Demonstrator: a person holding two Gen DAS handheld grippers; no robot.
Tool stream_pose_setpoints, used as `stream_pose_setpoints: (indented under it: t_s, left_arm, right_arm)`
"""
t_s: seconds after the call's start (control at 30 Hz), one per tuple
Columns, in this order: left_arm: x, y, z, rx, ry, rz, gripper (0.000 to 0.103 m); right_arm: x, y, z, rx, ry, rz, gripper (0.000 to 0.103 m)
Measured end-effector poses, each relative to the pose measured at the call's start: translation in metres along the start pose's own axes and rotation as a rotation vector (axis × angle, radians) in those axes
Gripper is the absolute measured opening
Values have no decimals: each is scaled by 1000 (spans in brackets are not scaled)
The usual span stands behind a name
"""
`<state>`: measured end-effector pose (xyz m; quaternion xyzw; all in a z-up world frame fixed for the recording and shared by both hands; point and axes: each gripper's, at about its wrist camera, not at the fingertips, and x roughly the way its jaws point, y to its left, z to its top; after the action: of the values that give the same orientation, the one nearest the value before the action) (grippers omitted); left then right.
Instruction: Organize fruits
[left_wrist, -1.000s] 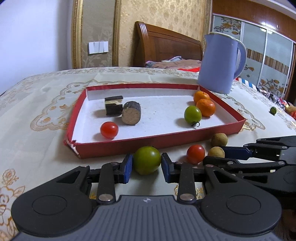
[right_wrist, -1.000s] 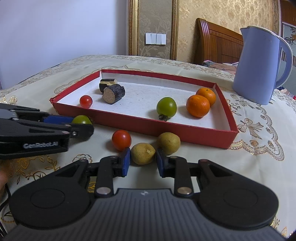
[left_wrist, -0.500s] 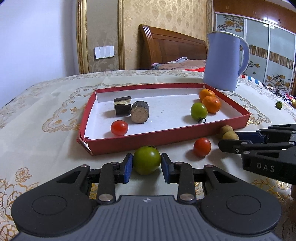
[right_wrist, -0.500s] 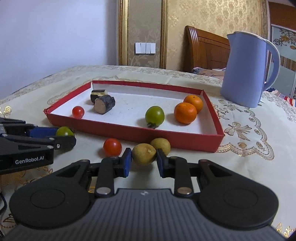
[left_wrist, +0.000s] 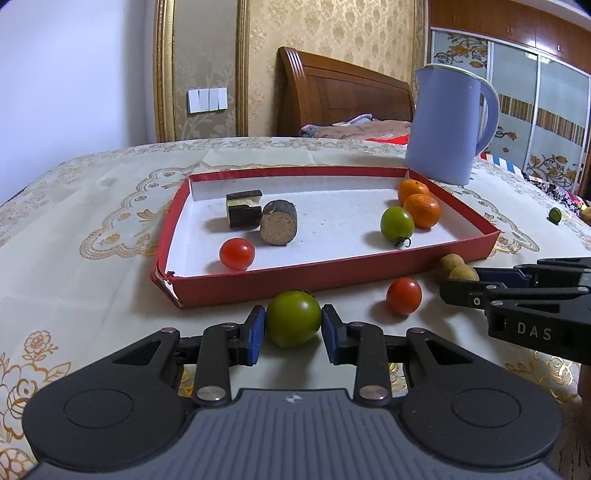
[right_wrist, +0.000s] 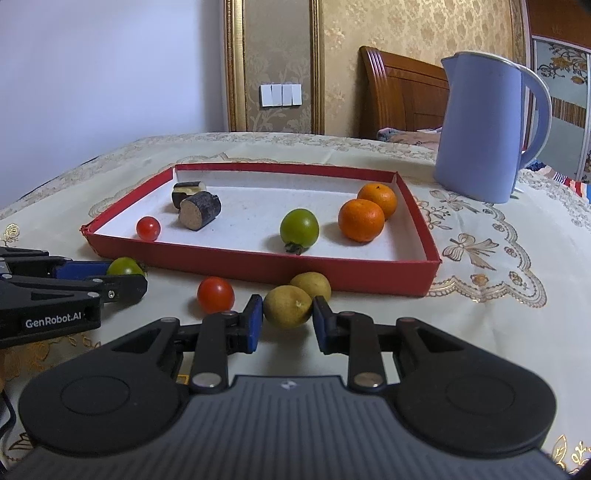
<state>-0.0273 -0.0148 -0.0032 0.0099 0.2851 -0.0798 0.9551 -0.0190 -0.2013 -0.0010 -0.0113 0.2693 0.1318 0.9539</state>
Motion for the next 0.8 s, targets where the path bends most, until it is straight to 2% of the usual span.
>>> stream_pose_setpoints:
  t_s: [0.8]
  left_arm:
    - [0, 0, 2, -9, -1, 49, 32]
  right_arm:
    - [0, -5, 0, 33, -7, -2, 27]
